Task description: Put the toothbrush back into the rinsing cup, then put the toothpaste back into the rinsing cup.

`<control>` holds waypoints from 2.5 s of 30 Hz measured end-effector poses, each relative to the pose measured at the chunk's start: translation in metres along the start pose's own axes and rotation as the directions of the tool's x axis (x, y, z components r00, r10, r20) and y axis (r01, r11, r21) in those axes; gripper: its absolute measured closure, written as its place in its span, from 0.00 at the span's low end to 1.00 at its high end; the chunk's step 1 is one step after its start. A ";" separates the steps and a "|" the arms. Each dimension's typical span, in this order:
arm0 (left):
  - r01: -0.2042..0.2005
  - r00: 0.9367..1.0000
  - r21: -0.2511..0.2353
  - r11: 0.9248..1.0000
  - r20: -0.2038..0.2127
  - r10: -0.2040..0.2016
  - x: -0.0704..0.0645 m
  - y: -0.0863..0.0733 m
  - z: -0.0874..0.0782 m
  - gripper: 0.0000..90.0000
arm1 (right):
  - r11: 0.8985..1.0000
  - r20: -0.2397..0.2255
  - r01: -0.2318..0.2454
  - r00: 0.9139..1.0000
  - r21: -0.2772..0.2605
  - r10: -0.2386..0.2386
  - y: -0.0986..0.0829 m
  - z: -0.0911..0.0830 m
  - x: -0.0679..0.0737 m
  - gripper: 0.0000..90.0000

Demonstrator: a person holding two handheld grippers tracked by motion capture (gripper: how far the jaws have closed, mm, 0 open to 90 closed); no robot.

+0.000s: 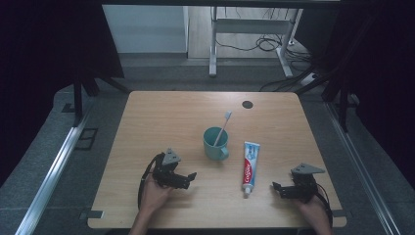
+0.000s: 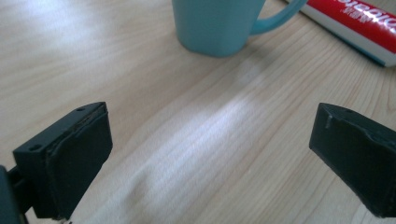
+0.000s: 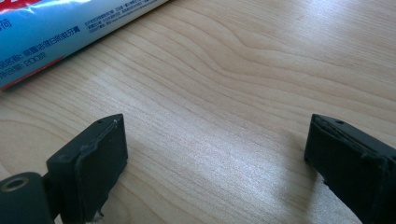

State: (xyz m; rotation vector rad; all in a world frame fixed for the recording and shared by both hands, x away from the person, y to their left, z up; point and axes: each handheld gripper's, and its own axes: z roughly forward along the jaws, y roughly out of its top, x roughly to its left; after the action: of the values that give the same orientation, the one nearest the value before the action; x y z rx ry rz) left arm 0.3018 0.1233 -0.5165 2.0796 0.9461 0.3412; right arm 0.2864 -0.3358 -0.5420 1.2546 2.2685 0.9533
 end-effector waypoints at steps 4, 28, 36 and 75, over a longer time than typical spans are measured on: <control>0.011 1.000 0.007 1.000 -0.005 -0.011 0.000 -0.006 0.001 0.00 | 1.000 0.001 -0.001 1.000 0.000 0.001 0.000 0.000 0.000 0.06; -0.032 0.998 0.153 0.988 -0.041 0.038 -0.009 -0.026 0.014 0.00 | 1.000 0.001 -0.003 1.000 -0.002 0.003 0.000 0.000 0.000 0.07; -0.031 0.998 0.153 0.988 -0.042 0.038 -0.009 -0.026 0.014 0.00 | 1.000 0.001 -0.007 1.000 0.010 0.007 0.001 -0.002 -0.002 0.08; -0.027 0.998 0.153 0.988 -0.045 0.034 -0.009 -0.026 0.014 0.00 | 0.999 -0.170 0.053 0.984 -0.009 -0.054 0.031 -0.015 0.019 0.77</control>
State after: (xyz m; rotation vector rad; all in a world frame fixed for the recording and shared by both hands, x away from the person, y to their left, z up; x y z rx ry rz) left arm 0.2901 0.1191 -0.5451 2.2353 0.9968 0.3452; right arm 0.2852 -0.3141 -0.5091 1.1434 2.4145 1.0829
